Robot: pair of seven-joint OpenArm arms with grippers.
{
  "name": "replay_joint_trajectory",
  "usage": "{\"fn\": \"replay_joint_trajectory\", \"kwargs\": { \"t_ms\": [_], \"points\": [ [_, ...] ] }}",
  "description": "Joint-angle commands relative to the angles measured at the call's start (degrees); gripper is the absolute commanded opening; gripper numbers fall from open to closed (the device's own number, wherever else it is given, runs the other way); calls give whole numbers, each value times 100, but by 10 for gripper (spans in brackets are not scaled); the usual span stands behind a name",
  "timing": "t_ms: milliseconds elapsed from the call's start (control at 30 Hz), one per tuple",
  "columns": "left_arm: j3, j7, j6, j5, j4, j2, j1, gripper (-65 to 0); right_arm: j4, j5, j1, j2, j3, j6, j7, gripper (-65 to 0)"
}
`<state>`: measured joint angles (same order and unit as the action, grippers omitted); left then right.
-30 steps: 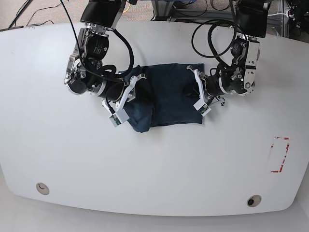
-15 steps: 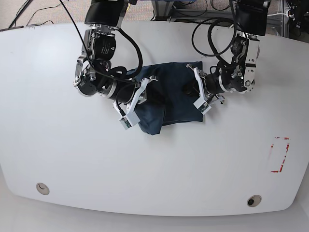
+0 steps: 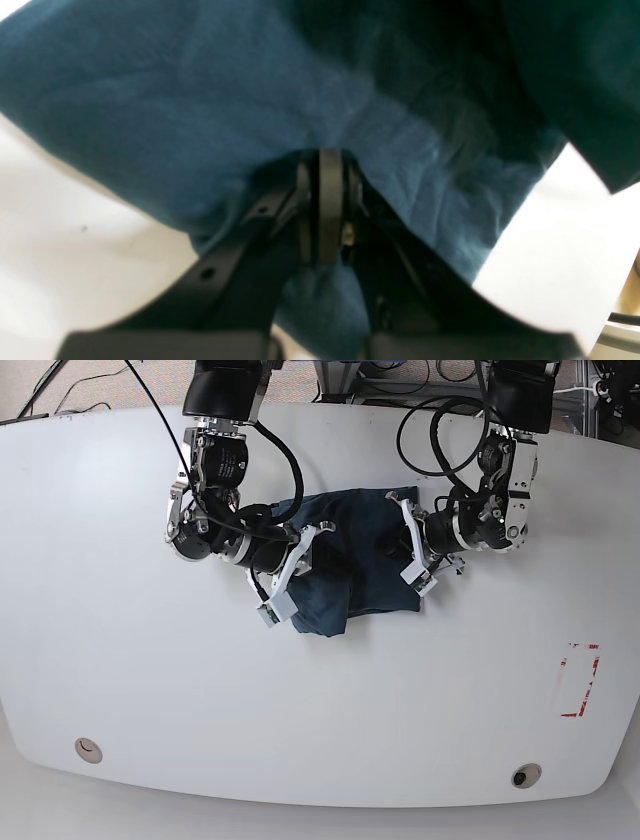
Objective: Layout the t-shirt on the table in an organized manner, then fold the t-shirt properly
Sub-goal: 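Fold the held end with the right gripper over toward the left gripper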
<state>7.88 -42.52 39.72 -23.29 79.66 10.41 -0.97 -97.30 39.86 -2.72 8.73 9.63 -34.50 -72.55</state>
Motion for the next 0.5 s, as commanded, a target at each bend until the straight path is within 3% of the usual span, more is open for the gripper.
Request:
{"fn": "replay_joint_trajectory", "kwargs": {
  "t_ms": [0,133,333,467],
  "points": [
    [16,-359,-21,250,-5,53,23,-650,-33,177,-119,27,-132,-44,157,-637],
    [16,-350,-21,250,-5,44,23,-650,-51,177,-119,27,-317,-44,157,-556],
    [16,-350,-21,250,-5,35,14,-650,-51,177,-102,27,-739,-36,165,-366],
    [16,-350,-21,250,-5,35,14,-650,-68,177,-110,27,-967,-36,165,-296]
  ]
}}
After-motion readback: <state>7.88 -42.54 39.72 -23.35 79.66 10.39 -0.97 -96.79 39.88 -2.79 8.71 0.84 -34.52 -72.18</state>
